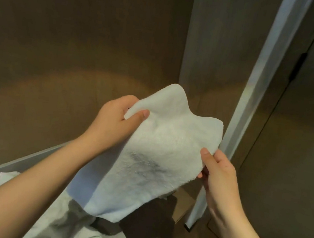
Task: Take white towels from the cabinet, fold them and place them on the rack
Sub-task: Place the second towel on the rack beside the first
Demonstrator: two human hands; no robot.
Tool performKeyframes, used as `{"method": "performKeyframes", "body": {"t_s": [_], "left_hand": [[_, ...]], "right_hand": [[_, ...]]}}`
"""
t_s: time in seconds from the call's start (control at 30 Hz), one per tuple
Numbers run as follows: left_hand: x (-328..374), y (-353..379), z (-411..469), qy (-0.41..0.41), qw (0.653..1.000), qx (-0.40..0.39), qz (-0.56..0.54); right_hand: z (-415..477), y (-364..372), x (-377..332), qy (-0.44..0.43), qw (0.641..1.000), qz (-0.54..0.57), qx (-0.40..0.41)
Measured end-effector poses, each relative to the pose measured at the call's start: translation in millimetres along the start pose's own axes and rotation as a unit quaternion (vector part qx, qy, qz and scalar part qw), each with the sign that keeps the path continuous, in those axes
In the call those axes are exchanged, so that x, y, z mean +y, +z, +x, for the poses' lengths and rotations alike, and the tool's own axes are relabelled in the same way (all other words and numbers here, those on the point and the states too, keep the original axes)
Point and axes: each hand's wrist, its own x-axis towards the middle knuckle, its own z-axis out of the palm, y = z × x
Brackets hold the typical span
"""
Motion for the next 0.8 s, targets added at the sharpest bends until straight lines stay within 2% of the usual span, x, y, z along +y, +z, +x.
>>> {"method": "performKeyframes", "body": {"t_s": [0.4,0.8], "left_hand": [[71,70,53,0.055,0.996,-0.009,-0.071],[77,104,153,0.103,0.989,0.02,-0.101]], "right_hand": [[41,-96,-61,-0.107,0.99,-0.051,0.079],[140,-115,-99,-0.189,0.977,-0.048,0.085]]}}
